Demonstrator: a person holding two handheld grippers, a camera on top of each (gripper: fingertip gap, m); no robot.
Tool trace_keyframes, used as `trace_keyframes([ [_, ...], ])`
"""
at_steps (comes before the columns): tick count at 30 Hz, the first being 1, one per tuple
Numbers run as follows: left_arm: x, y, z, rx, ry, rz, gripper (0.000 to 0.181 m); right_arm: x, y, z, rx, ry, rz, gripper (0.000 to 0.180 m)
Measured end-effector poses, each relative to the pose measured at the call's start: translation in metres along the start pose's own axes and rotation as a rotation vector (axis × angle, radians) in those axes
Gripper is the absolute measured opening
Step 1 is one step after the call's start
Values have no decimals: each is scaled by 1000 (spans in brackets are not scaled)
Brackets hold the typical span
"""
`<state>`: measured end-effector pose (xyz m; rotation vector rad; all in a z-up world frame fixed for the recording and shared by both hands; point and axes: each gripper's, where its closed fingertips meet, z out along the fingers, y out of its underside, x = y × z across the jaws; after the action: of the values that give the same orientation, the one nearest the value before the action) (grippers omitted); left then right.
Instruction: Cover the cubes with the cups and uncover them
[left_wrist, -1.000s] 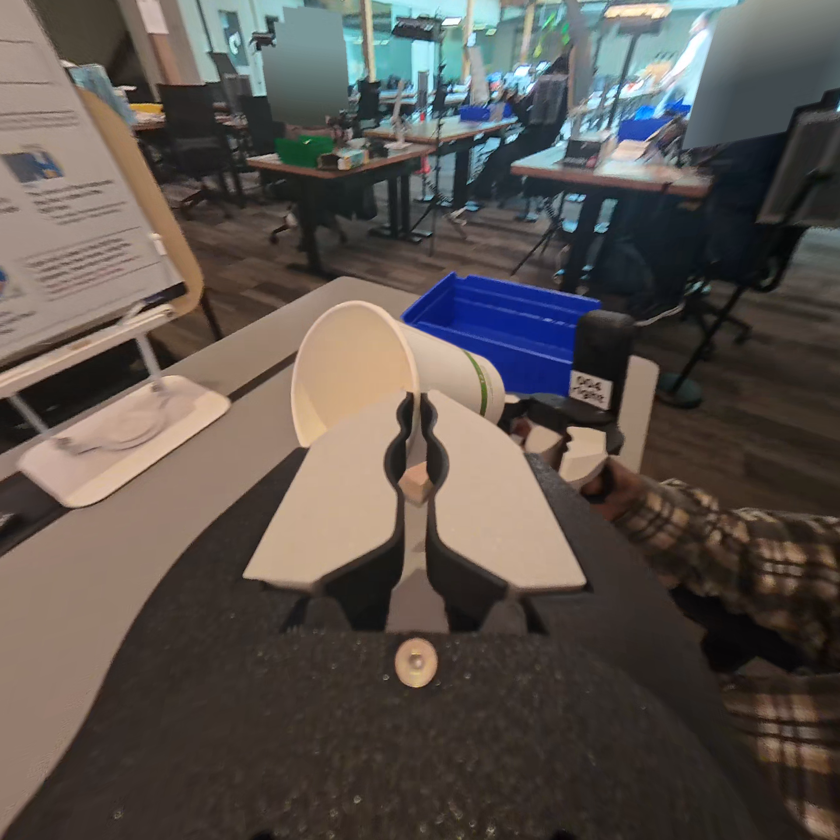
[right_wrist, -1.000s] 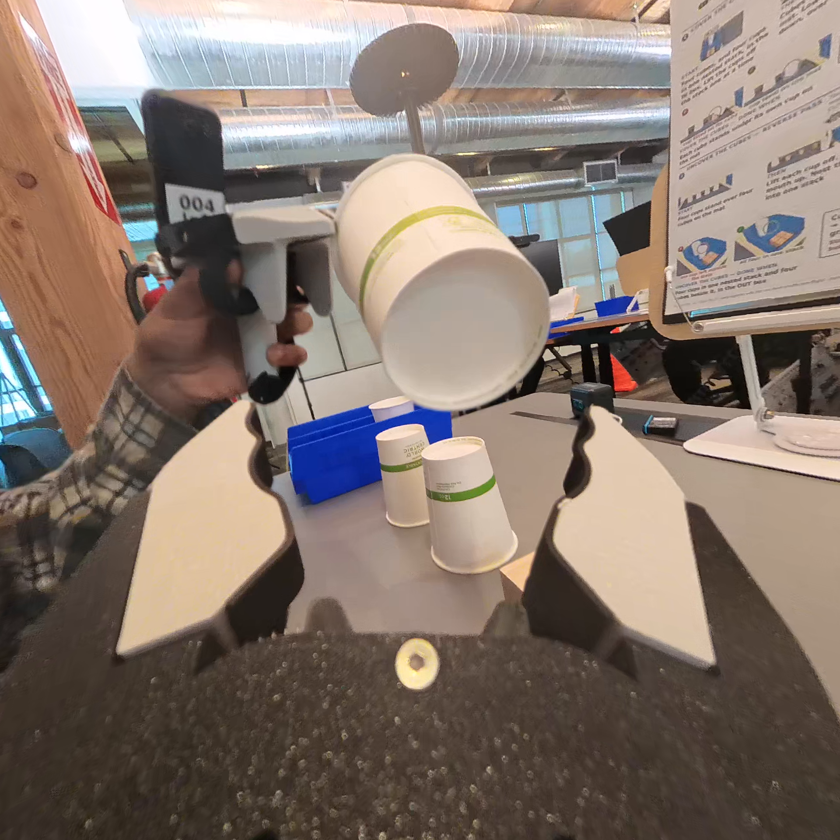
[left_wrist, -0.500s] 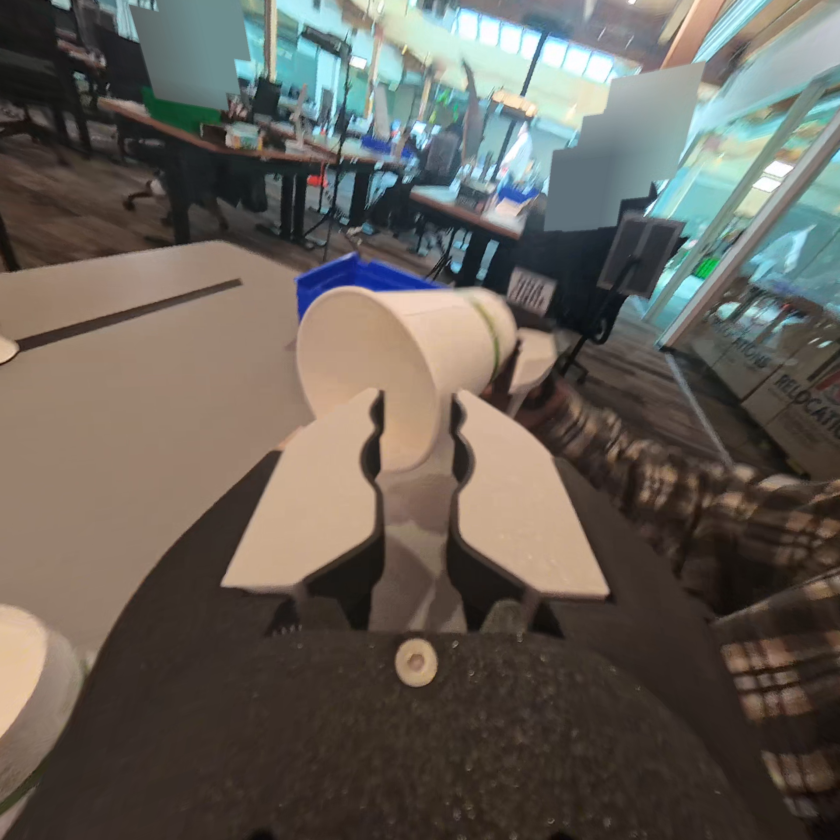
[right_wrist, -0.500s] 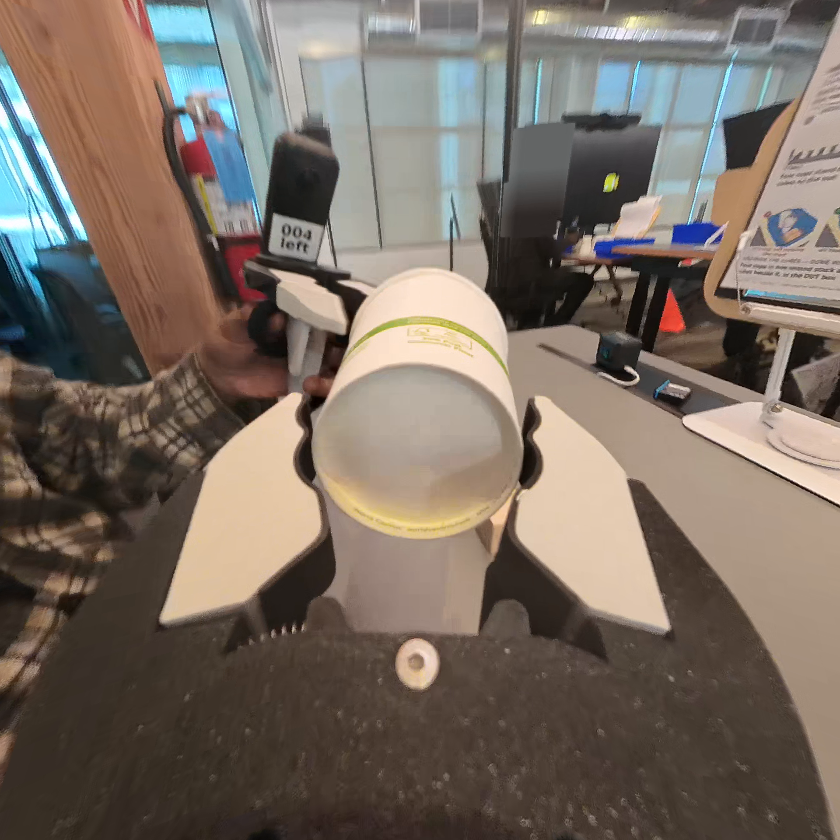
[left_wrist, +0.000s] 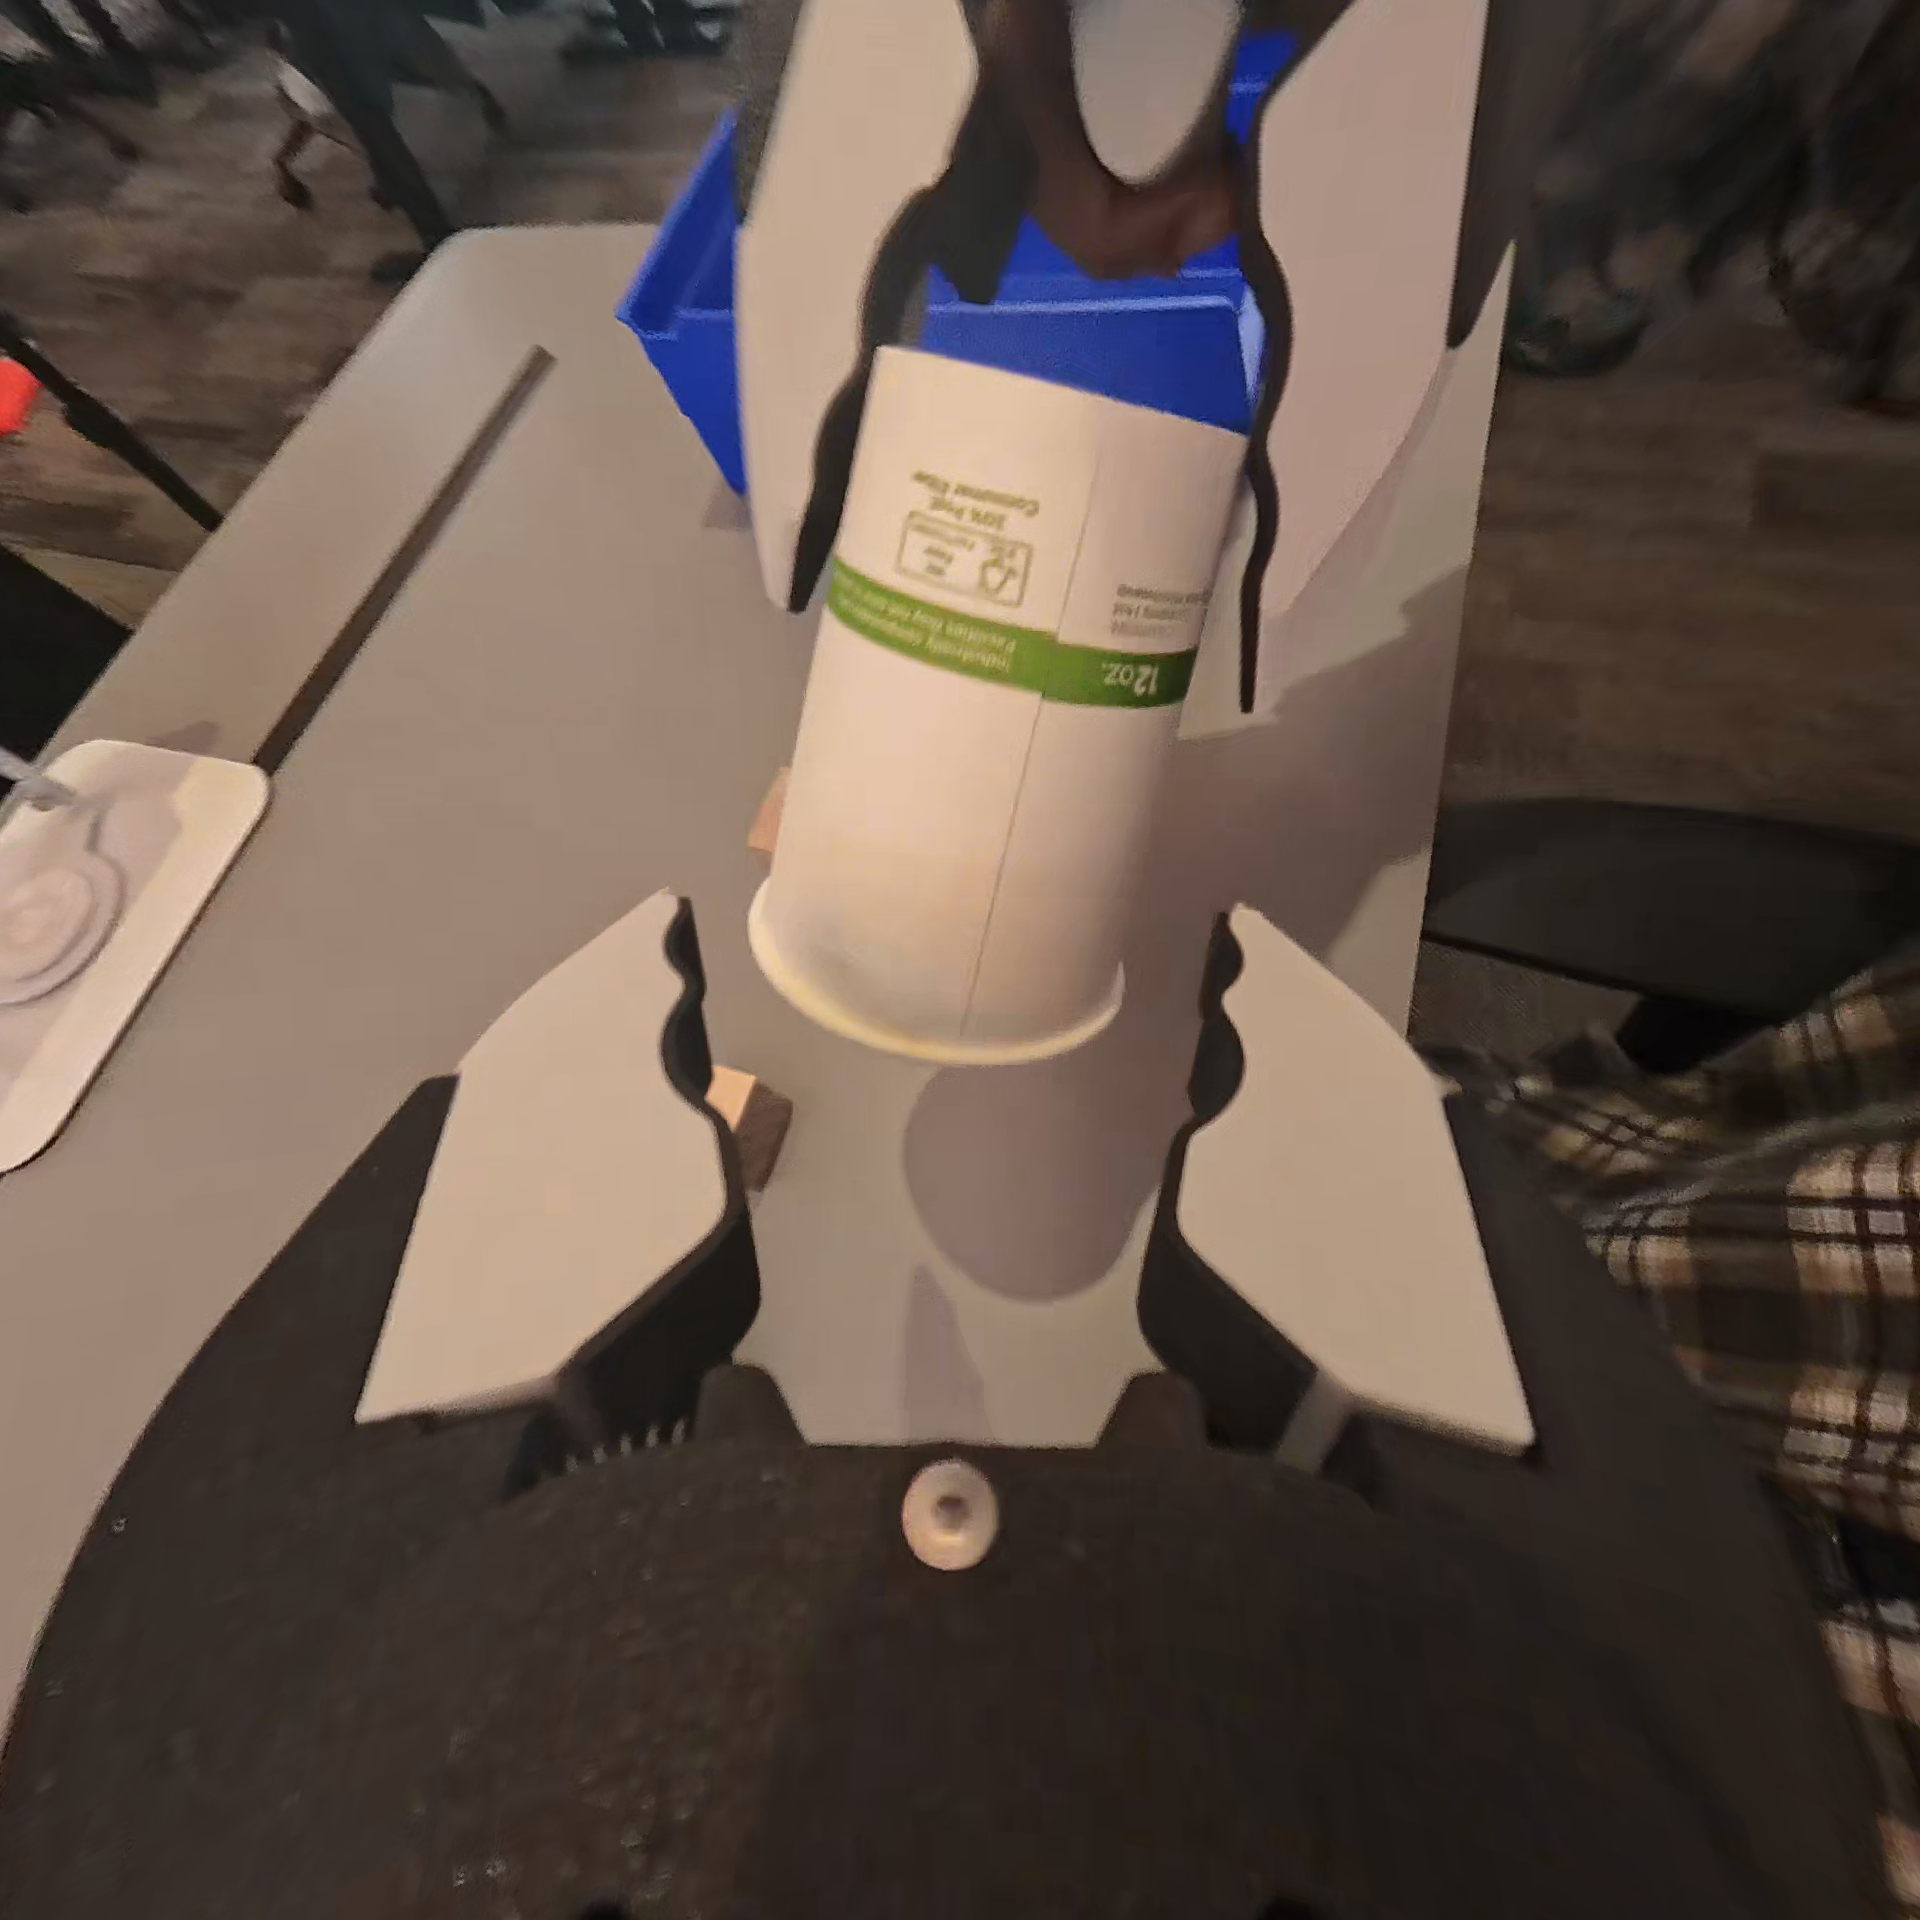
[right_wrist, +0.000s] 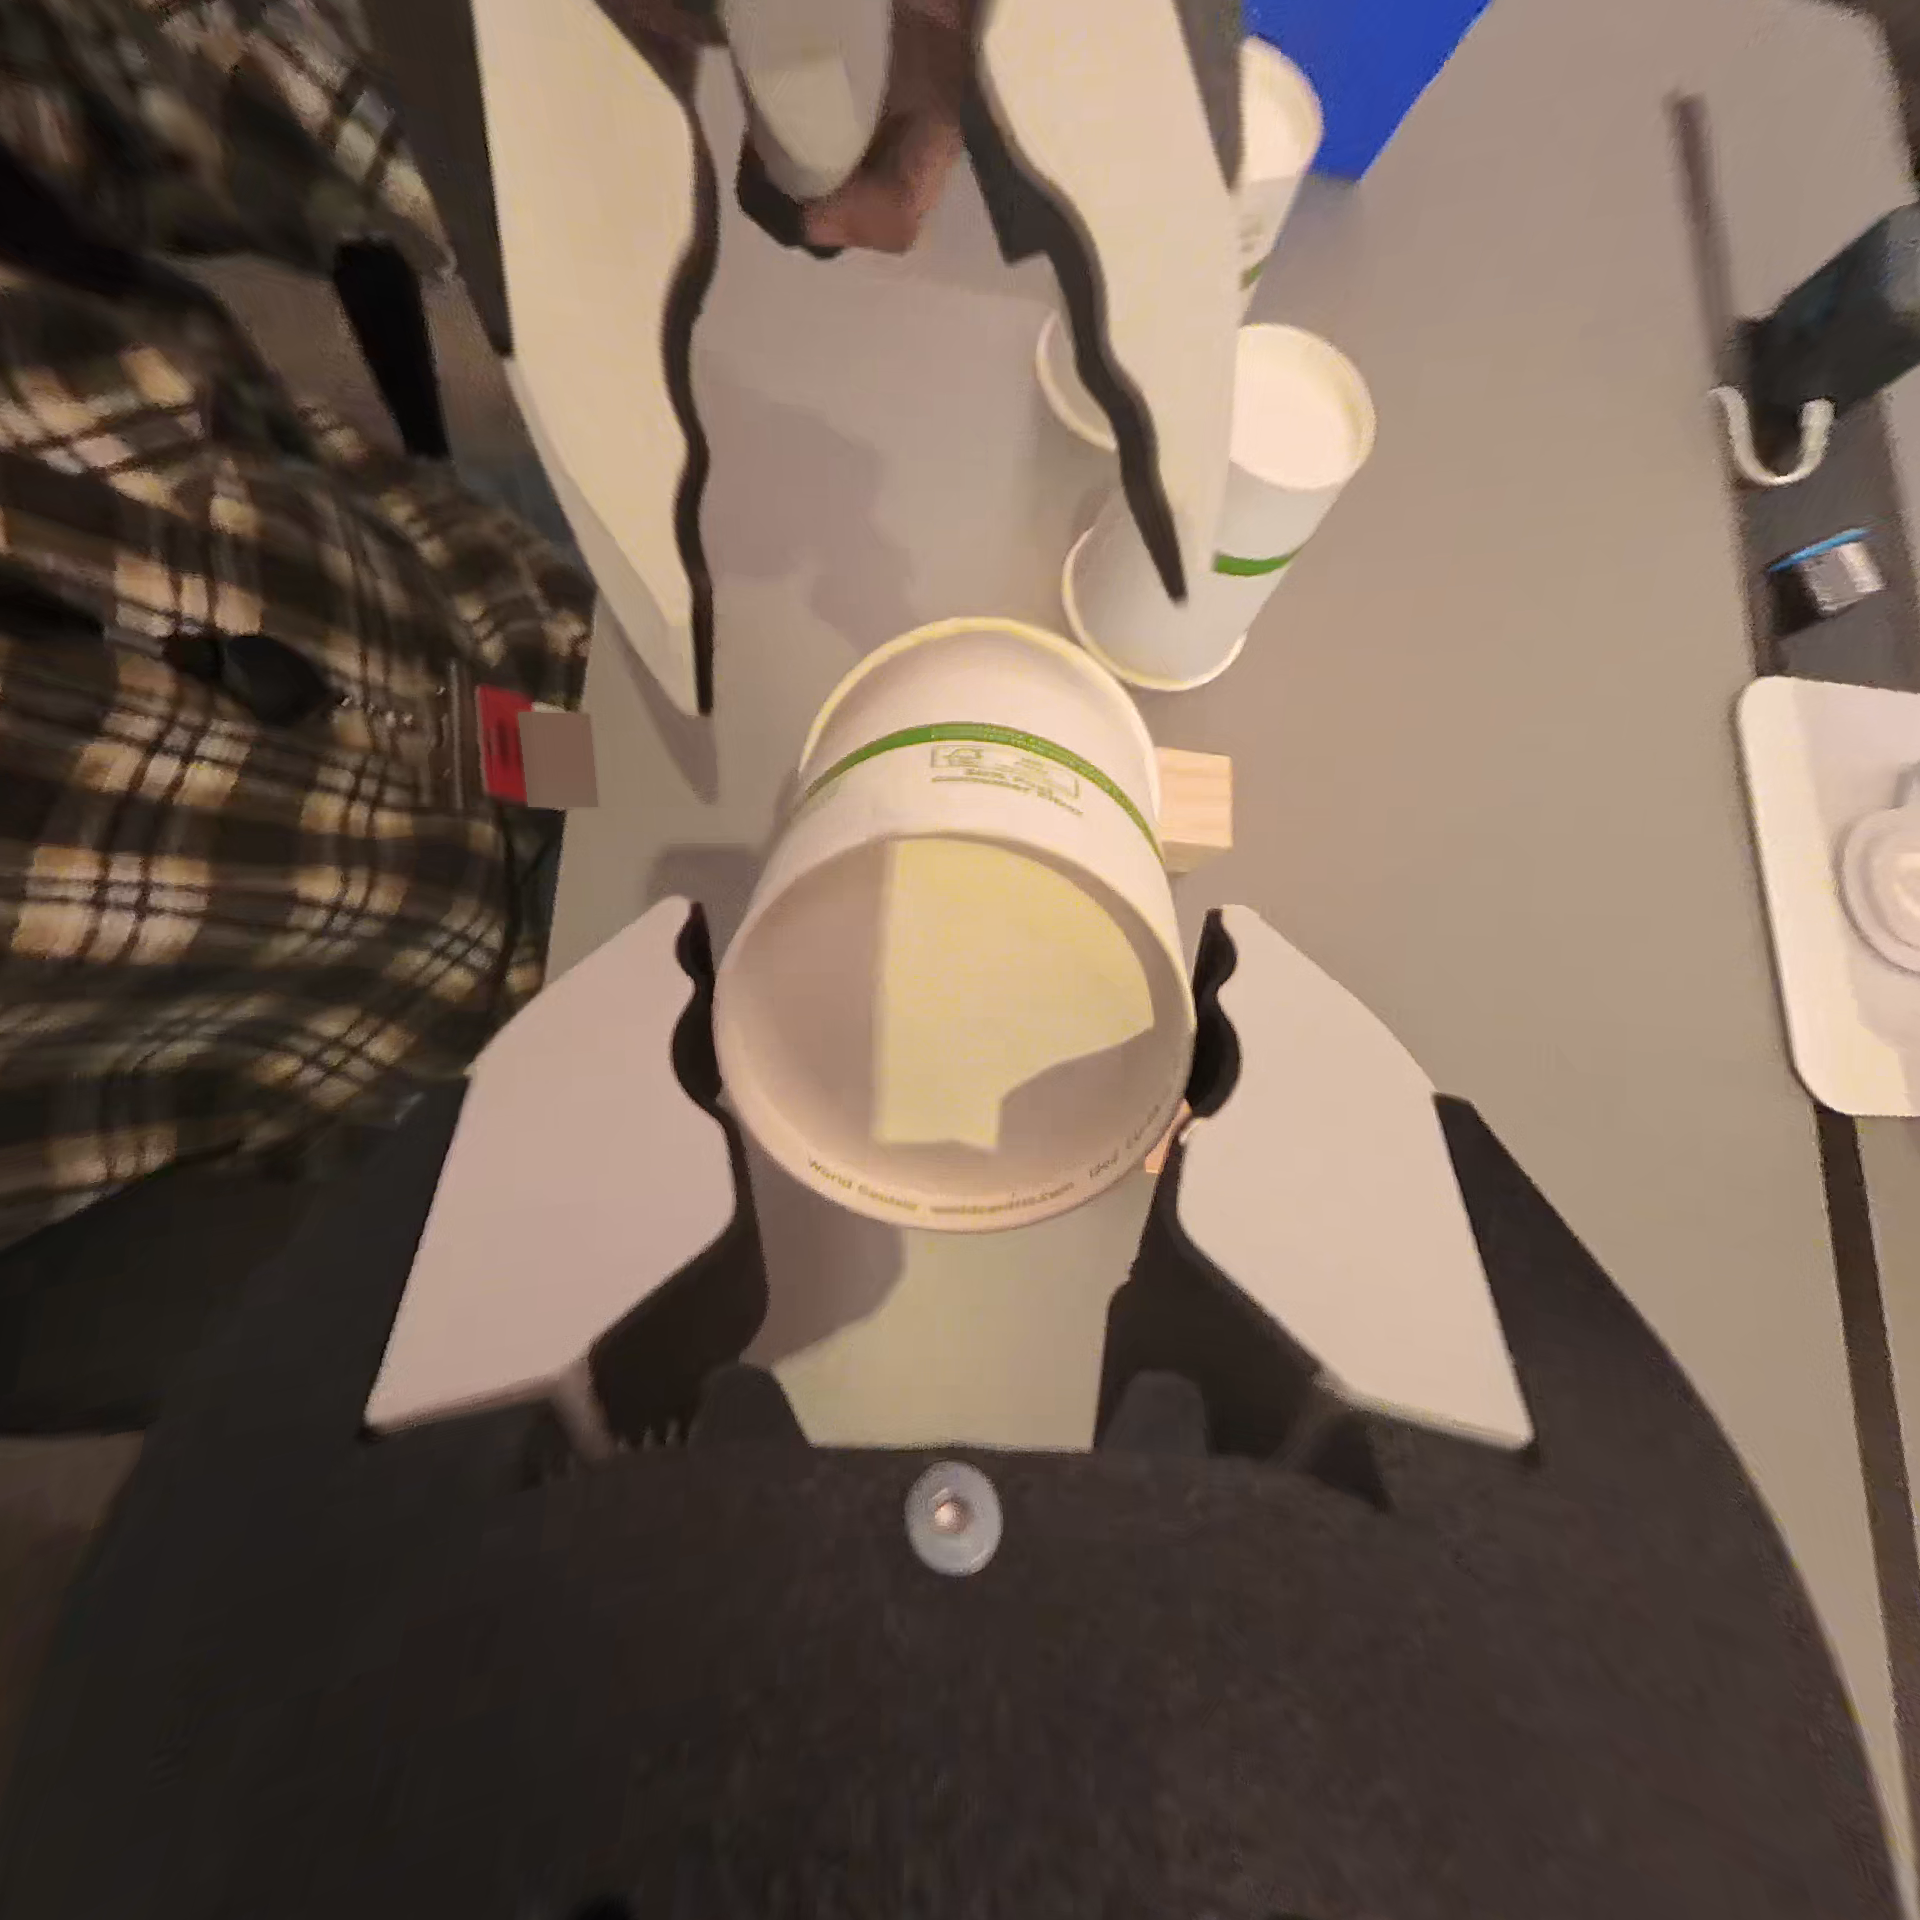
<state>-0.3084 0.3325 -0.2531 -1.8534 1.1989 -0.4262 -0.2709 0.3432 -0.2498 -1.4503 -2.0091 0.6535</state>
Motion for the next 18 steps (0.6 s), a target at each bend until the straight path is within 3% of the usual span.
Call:
trace_keyframes([
  [8,21,18,32,-46,133,-34,91,-21,-7,17,-154,-159,-70,88],
  [18,44,29,51,63,225,-119,88,-34,-21,32,-25,-258,-17,88],
])
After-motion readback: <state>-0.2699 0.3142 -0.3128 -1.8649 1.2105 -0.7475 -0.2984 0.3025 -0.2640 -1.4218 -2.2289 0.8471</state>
